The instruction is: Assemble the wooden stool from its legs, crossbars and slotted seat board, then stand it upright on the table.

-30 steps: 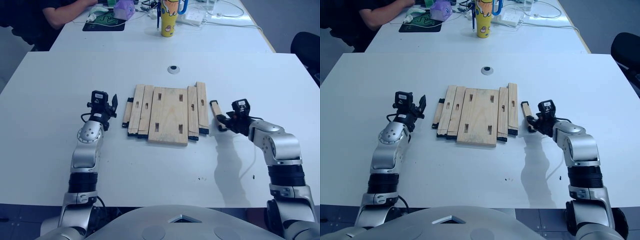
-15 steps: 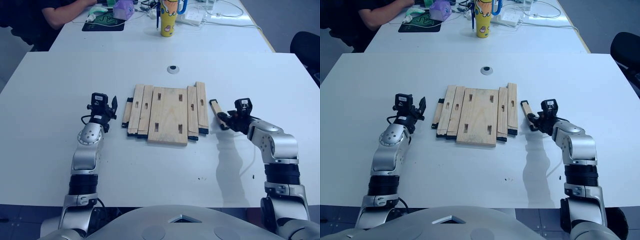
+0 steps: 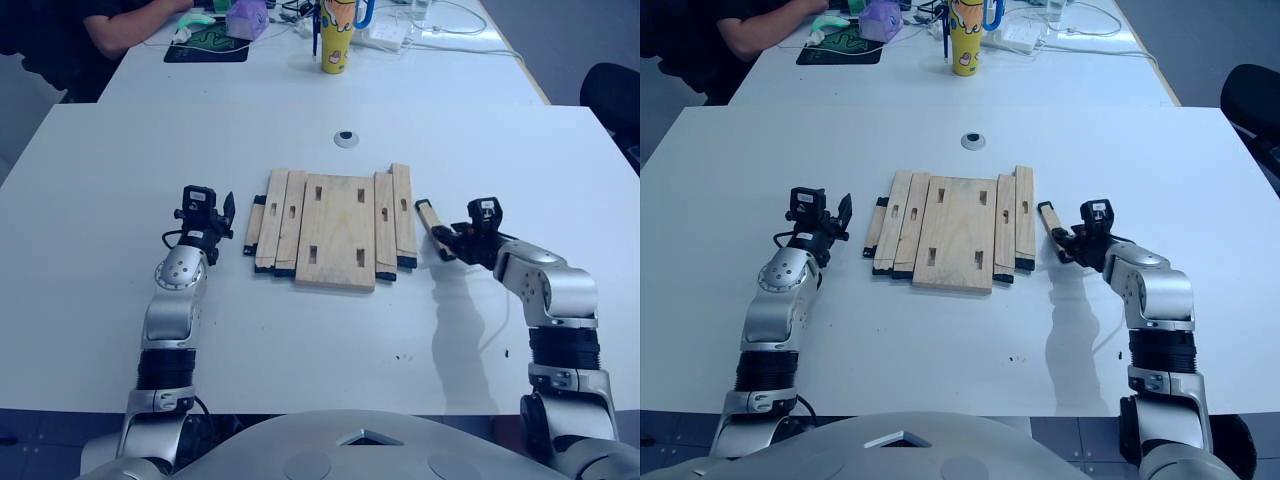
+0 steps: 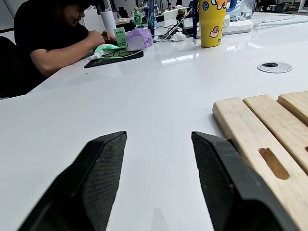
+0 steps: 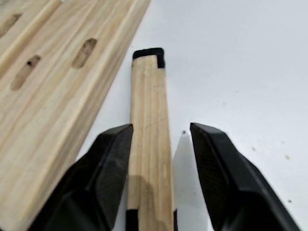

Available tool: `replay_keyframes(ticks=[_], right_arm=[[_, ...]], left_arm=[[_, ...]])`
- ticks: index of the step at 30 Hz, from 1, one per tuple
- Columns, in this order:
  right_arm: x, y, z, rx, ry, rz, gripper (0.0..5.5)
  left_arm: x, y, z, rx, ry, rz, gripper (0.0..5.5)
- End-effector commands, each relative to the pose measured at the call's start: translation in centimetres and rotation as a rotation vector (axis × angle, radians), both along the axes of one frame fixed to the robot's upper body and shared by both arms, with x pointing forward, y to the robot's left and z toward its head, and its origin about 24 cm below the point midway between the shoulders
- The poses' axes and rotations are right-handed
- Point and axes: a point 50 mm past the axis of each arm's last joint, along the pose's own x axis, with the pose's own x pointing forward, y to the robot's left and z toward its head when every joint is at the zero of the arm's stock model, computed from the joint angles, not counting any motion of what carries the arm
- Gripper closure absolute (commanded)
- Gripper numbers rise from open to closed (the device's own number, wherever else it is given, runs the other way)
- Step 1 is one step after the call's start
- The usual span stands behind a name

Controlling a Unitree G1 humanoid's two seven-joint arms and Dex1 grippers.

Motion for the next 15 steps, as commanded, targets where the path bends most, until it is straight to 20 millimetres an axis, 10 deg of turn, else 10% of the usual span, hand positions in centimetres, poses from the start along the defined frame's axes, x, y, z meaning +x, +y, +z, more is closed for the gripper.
replay_keyframes(ticks=[1, 15], right_arm=[[-0.9, 0.0, -1.4, -0.043, 0.072, 0.059, 3.28], [-1.9, -0.3, -2.8, -0.028, 0.159, 0.122, 4.18]], left_arm=[[0.1, -0.1, 0.2, -0.002, -0.001, -0.007, 2.99], [0.5, 0.2, 0.3, 0.013, -0.001, -0.003, 2.97]])
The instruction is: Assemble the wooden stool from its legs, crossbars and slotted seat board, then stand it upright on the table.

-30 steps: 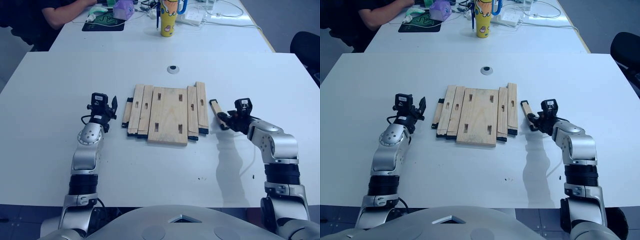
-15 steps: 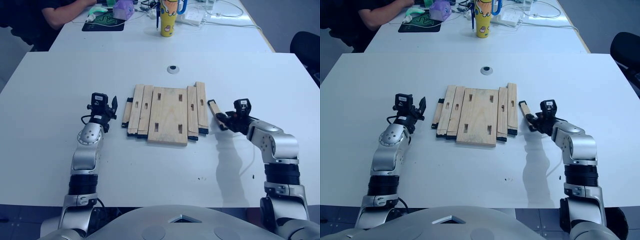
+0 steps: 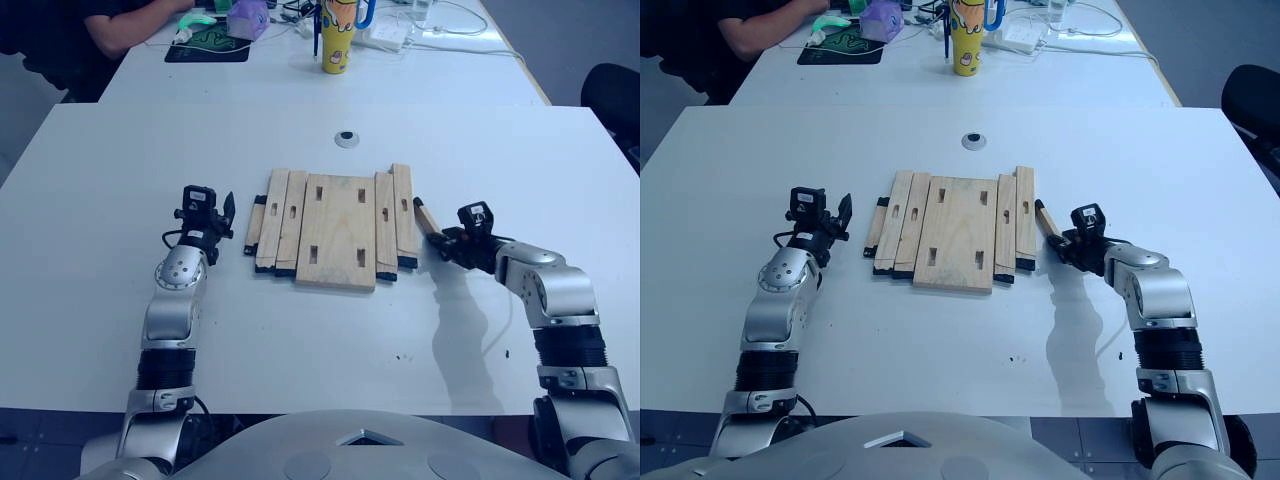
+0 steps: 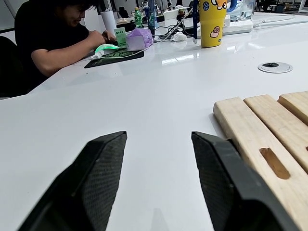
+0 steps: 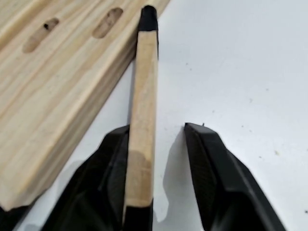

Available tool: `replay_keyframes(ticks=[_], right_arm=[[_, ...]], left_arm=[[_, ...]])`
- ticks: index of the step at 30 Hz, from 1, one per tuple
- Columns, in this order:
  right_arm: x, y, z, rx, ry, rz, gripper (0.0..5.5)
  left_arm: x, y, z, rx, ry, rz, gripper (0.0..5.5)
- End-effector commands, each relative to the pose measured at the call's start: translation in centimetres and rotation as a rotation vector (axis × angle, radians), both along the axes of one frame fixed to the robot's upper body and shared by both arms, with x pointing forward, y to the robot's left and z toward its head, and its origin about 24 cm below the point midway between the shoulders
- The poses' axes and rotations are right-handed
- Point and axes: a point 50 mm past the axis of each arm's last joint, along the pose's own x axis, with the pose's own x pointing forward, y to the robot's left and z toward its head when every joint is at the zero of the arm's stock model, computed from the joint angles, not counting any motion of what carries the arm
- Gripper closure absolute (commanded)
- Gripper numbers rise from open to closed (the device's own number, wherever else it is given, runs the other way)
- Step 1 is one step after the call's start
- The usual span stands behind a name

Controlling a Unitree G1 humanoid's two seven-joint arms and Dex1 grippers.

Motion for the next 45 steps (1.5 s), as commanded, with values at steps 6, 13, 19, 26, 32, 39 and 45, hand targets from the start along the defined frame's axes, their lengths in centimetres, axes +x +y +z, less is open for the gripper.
replay_keyframes(ticks=[6, 13, 19, 26, 32, 39, 45], right_arm=[[-1.6, 0.0, -2.0, 0.002, 0.105, 0.018, 5.07], [0.4, -1.3, 1.7, 0.005, -0.096, -0.066, 5.07], [2.8, 0.8, 8.5, 0.465, -0.355, -0.013, 5.07], [-1.0, 7.6, 10.1, 0.971, -0.129, 0.453, 5.07], [-3.1, 9.0, 9.3, 1.039, -0.013, 0.582, 5.07], [-3.8, 9.4, 9.2, 1.054, 0.016, 0.628, 5.07], [-4.2, 9.7, 8.9, 1.044, 0.024, 0.633, 5.07]], left_arm=[[0.9, 0.0, 0.5, -0.105, -0.002, -0.029, 2.97], [0.8, -1.2, 1.8, -0.360, -0.046, -0.200, 2.00], [0.6, -1.7, 4.3, -0.651, -0.088, -0.369, 1.22], [-0.6, -3.6, 7.5, -1.016, 0.012, -0.718, 1.02], [-1.0, -5.0, 8.3, -1.134, 0.119, -0.843, 1.02], [-1.8, -6.3, 8.2, -1.138, 0.235, -0.926, 1.02], [-2.0, -7.0, 8.5, -1.114, 0.248, -0.961, 1.02]])
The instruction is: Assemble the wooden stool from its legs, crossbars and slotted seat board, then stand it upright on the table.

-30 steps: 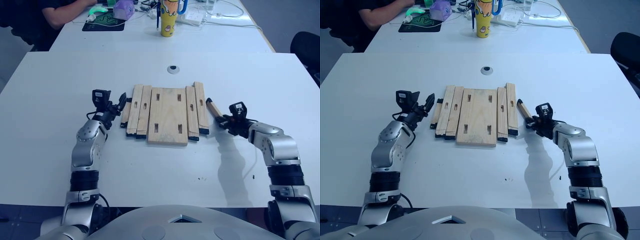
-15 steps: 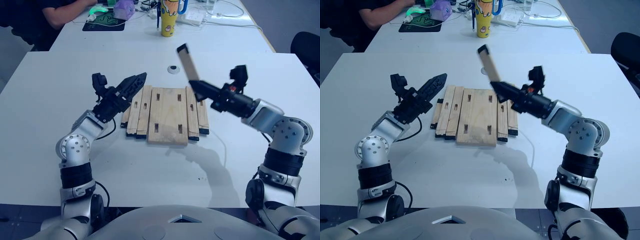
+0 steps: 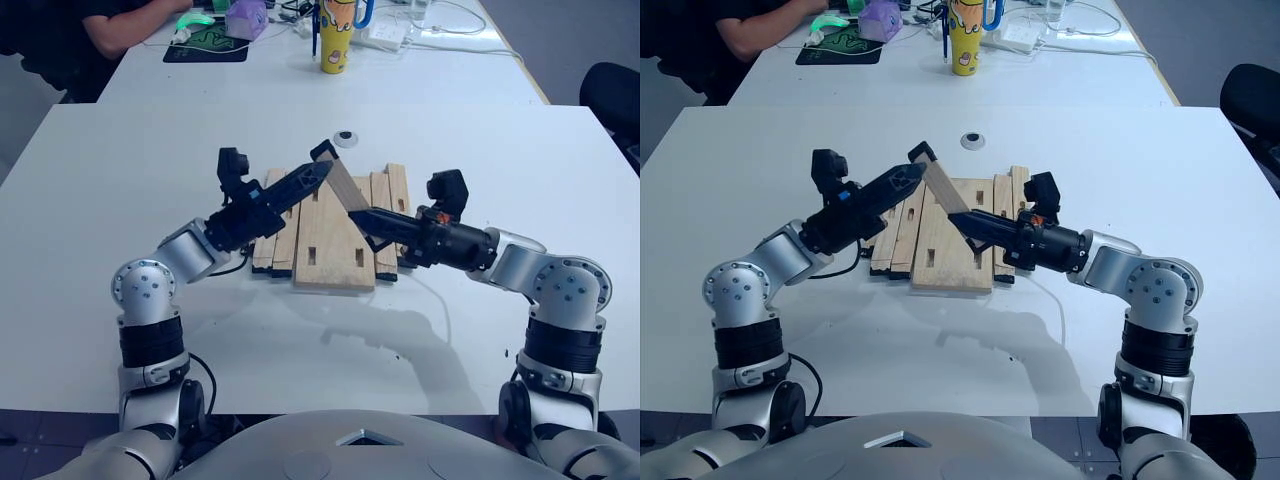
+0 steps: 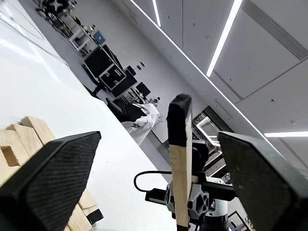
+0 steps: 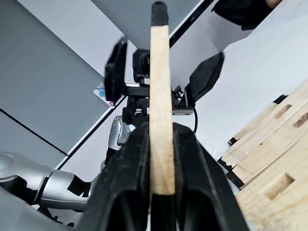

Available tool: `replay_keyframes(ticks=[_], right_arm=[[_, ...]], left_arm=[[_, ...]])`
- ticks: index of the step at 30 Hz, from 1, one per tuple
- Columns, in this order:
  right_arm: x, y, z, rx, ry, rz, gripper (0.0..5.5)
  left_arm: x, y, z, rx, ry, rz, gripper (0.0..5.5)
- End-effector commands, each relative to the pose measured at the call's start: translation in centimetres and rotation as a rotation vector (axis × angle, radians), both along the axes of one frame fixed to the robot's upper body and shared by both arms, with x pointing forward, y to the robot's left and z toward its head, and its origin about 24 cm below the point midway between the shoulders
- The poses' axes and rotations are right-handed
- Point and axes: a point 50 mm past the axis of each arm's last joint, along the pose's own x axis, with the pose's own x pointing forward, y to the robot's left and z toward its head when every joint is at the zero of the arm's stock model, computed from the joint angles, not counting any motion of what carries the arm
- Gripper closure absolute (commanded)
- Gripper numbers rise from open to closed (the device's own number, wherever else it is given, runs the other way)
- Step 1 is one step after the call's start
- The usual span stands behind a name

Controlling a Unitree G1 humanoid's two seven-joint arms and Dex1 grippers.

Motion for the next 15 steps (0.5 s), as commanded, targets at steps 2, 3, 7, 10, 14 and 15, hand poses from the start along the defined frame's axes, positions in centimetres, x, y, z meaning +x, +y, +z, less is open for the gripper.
replay_keyframes(ticks=[2, 3, 7, 10, 14, 15], right_arm=[[-0.52, 0.07, -0.01, -0.005, -0.010, 0.011, 5.07], [-0.53, 0.06, -0.03, -0.005, -0.010, 0.010, 5.07], [-0.47, 0.03, -0.07, 0.002, -0.009, -0.007, 5.07], [-0.43, 0.07, -0.06, 0.009, -0.010, -0.010, 5.07], [-0.52, 0.16, -0.02, 0.010, -0.013, 0.001, 5.07], [-0.59, 0.18, -0.04, 0.011, -0.011, 0.006, 5.07]], left_arm=[[0.07, -0.15, 0.71, 0.020, -0.032, -0.006, 1.30], [0.11, -0.06, 0.69, 0.021, -0.032, -0.003, 1.48], [-0.07, 0.15, 0.51, 0.030, -0.033, -0.013, 2.13], [-0.19, 0.03, 0.43, 0.030, -0.031, -0.025, 2.56], [-0.26, 0.00, 0.48, 0.020, -0.034, -0.038, 3.15], [-0.27, -0.03, 0.52, 0.015, -0.035, -0.042, 3.28]])
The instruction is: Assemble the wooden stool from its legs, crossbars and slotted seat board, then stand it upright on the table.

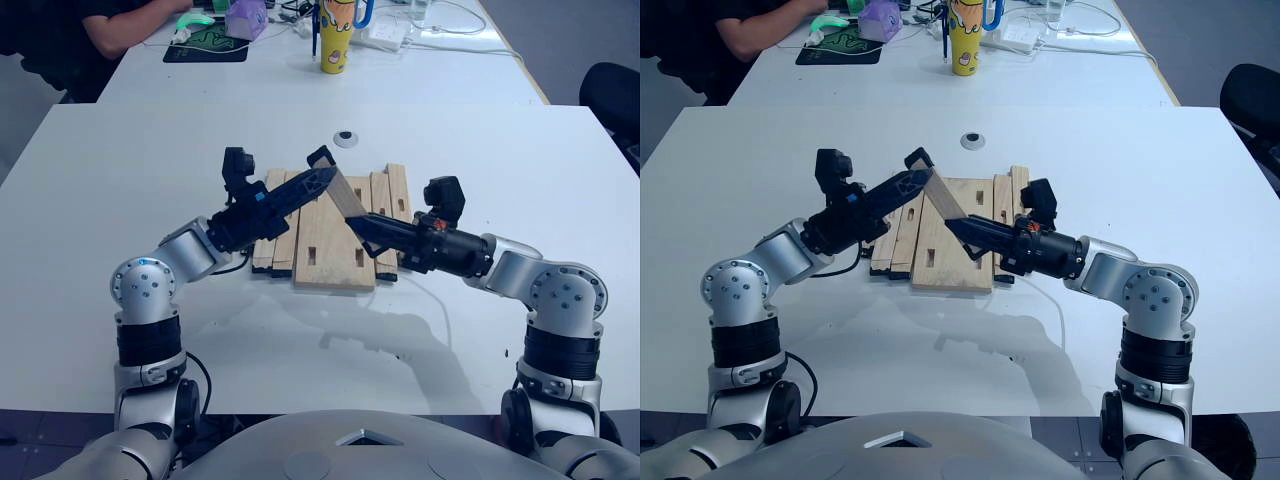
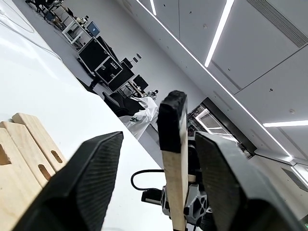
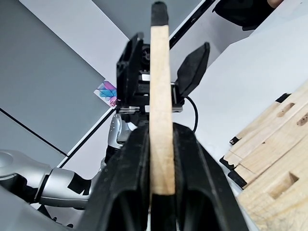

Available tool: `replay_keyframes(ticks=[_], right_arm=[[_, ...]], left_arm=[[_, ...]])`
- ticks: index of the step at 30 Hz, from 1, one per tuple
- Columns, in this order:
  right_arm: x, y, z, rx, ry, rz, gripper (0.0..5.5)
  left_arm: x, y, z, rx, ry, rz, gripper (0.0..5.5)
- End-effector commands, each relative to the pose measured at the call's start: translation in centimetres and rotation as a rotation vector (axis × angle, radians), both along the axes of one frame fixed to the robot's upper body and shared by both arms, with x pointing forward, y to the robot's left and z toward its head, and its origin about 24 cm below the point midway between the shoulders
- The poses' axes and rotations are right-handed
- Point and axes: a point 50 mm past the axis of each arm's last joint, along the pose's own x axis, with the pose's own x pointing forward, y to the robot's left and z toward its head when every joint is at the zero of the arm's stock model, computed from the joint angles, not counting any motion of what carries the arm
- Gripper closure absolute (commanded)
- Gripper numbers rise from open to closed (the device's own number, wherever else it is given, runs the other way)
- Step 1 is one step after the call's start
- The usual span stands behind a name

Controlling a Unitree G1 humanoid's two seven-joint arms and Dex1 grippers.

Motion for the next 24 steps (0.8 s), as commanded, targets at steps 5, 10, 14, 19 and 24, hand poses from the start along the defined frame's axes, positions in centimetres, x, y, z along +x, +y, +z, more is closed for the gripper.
replay_keyframes(ticks=[5, 10, 14, 19, 24], right_arm=[[-0.6, -0.1, -0.1, -0.009, 0.004, 0.029, 5.07], [-1.0, -0.7, -0.3, 0.008, 0.026, 0.047, 5.07], [-1.0, -1.2, -0.1, 0.061, 0.047, 0.050, 5.07], [-1.3, -1.4, -0.6, 0.041, 0.070, 0.070, 4.71], [-1.0, -2.3, -1.6, -0.018, 0.084, 0.009, 4.00]], left_arm=[[-0.7, -0.2, 0.3, -0.008, -0.027, -0.063, 4.12], [-1.2, -0.3, 0.7, -0.048, -0.056, -0.087, 4.84], [-1.3, 0.2, 1.3, -0.113, -0.071, -0.080, 4.99], [-1.0, 0.7, 1.6, -0.147, -0.077, -0.044, 5.05], [-0.4, 1.7, 1.4, -0.093, -0.093, 0.026, 5.05]])
